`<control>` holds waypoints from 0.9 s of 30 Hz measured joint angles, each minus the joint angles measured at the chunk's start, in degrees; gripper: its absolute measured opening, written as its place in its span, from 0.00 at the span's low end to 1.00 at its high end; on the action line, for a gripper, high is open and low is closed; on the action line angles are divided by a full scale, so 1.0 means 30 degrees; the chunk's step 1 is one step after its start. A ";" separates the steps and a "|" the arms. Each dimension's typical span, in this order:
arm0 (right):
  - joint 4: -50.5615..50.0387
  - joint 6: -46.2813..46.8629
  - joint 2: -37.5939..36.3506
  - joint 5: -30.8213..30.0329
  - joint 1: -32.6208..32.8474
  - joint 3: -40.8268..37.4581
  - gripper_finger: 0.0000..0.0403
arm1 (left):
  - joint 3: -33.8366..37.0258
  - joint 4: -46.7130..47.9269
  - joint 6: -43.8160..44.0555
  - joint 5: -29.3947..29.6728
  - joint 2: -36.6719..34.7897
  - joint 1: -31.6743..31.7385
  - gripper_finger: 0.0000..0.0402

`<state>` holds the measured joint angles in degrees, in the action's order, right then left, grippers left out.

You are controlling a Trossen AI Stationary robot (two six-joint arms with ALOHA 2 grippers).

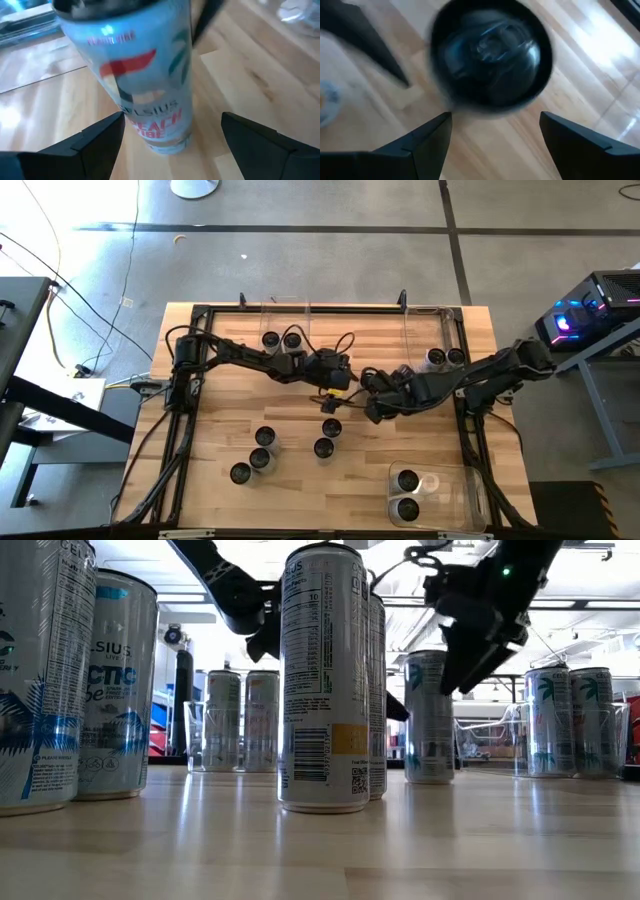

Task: Sort soda cans
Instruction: Put the white/pink soda can into the top right transparent bin

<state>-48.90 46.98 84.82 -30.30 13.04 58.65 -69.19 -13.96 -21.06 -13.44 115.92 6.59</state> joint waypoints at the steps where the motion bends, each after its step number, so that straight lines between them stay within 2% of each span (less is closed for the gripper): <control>1: -0.0282 0.0142 0.0000 0.0040 -0.0099 0.0000 0.73 | 0.0000 -0.0038 0.0000 -0.0010 0.0066 -0.0045 0.81; 7: -0.2817 0.1367 0.0000 -0.0630 -0.0505 0.0000 0.73 | 0.0000 0.0591 0.0332 -0.0264 0.0112 -0.0687 0.81; 11: -0.4850 0.3676 0.0007 -0.1268 -0.0417 0.0000 0.73 | 0.0000 0.1323 0.0142 -0.0316 0.0131 -0.1186 0.81; 15: -0.5995 0.5154 0.0015 -0.1291 -0.0065 0.0000 0.73 | 0.0000 0.2339 -0.0246 0.2551 0.0131 -0.1472 0.81; 17: -0.5692 0.4628 0.0015 -0.0856 0.0285 0.0000 0.73 | 0.0000 0.2567 -0.0420 0.4012 0.0131 -0.1387 0.81; 19: -0.4927 0.3421 0.0015 -0.0020 0.0577 0.0000 0.73 | 0.0000 0.2504 -0.0540 0.4537 0.0131 -0.1051 0.81; 23: -0.2731 0.2059 0.0015 0.0463 0.0728 0.0000 0.73 | 0.0000 0.1416 -0.0528 0.3923 0.0131 -0.0108 0.81; 27: -0.1470 0.1065 0.0091 -0.0129 0.0417 0.0000 0.73 | 0.0000 -0.0207 -0.0535 0.1479 0.0140 0.0513 0.81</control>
<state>-53.30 50.17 85.09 -30.69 14.29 58.65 -69.19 -14.58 -22.66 -9.01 116.34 8.13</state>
